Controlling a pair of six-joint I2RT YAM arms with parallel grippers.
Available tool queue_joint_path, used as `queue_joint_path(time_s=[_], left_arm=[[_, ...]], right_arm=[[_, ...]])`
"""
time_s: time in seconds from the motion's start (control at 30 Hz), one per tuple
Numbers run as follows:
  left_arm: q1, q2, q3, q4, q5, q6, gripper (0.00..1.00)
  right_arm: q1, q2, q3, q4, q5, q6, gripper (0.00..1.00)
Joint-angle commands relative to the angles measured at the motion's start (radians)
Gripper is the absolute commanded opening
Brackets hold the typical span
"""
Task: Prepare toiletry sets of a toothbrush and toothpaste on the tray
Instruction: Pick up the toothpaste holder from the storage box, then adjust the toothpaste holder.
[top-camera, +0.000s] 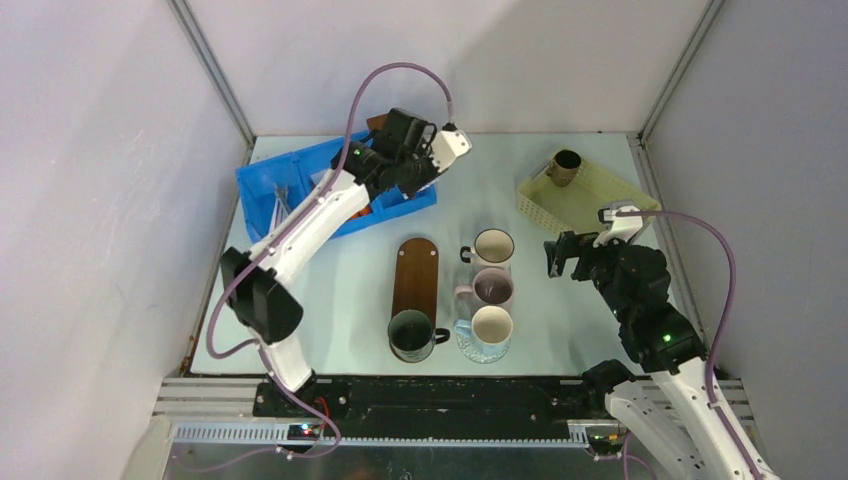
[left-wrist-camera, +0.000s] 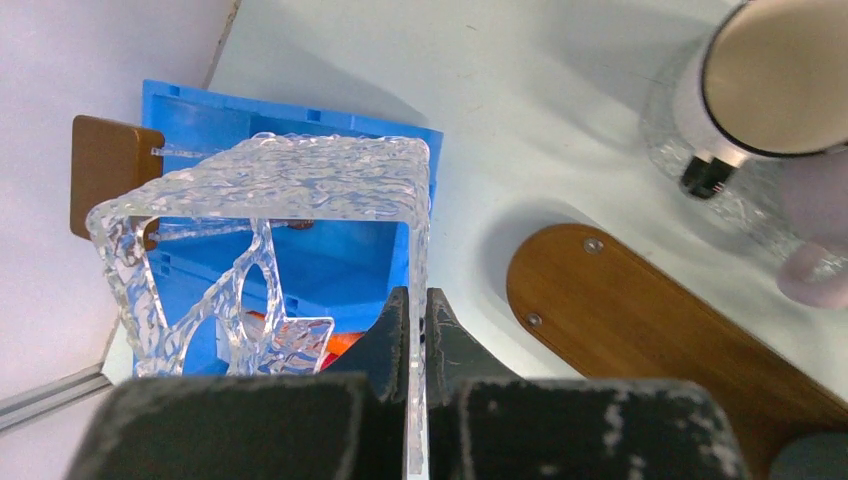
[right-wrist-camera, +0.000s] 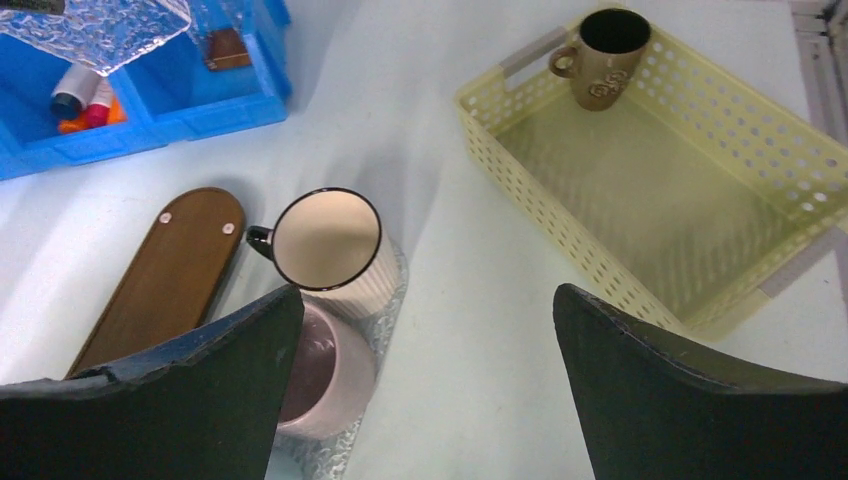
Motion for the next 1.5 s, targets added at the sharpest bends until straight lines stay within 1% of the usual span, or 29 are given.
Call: queue_joint_path(time_s=[0.0, 0.17, 0.23, 0.33, 0.53, 0.63, 0.7, 0.87, 0.93, 1.03, 1.07, 1.17, 1.27, 1.33, 1.37, 1.47], left_arm=[[-0.076, -0.143, -0.106, 0.06, -0.102, -0.011, 0.0], [-0.163, -0.272, -0.256, 0.123, -0.159, -0.025, 0.0], [-0.203, -0.314, -0.308, 0.148, -0.175, -0.026, 0.0], [-0.232, -0.364, -0.366, 0.173, -0.173, -0.024, 0.0], [-0.284, -0.499, -0.54, 0.298, -0.184, 0.027, 0.0], [-0.296, -0.52, -0.572, 0.291, -0.164, 0.032, 0.0], [-0.303, -0.543, -0.602, 0.301, -0.126, 0.051, 0.0], [-0.321, -0.646, -0.758, 0.435, -0.102, 0.132, 0.0], [-0.331, -0.66, -0.788, 0.45, -0.147, 0.177, 0.0], [-0.35, -0.662, -0.818, 0.468, -0.281, 0.277, 0.0], [-0.358, -0.664, -0.842, 0.478, -0.307, 0.299, 0.0], [-0.375, -0.693, -0.901, 0.582, -0.385, 0.374, 0.0], [-0.406, -0.705, -0.957, 0.649, -0.438, 0.41, 0.0], [-0.437, -0.705, -0.999, 0.706, -0.528, 0.469, 0.0], [-0.449, -0.702, -1.014, 0.752, -0.548, 0.512, 0.0], [-0.491, -0.692, -1.066, 0.833, -0.628, 0.585, 0.0]], right_arm=[[-0.003, 0.018, 0.036, 0.082, -0.101, 0.022, 0.96], [0.001, 0.047, 0.036, 0.171, -0.26, 0.066, 0.94], [0.004, 0.075, 0.036, 0.222, -0.311, 0.1, 0.93], [0.011, 0.109, 0.051, 0.285, -0.359, 0.149, 0.92], [0.026, 0.218, 0.127, 0.286, -0.432, 0.195, 0.9], [0.038, 0.255, 0.148, 0.304, -0.463, 0.21, 0.9], [0.046, 0.274, 0.164, 0.321, -0.483, 0.223, 0.89], [0.072, 0.331, 0.219, 0.31, -0.53, 0.219, 0.88], [0.076, 0.35, 0.244, 0.29, -0.536, 0.203, 0.88], [0.08, 0.378, 0.295, 0.234, -0.536, 0.166, 0.87], [0.081, 0.392, 0.307, 0.222, -0.537, 0.141, 0.87], [0.09, 0.426, 0.379, 0.16, -0.549, 0.091, 0.86], [0.103, 0.475, 0.443, 0.106, -0.558, 0.027, 0.85], [0.118, 0.509, 0.492, 0.048, -0.56, -0.019, 0.84], [0.13, 0.537, 0.53, 0.03, -0.565, -0.035, 0.84], [0.153, 0.611, 0.626, -0.084, -0.581, -0.12, 0.83]])
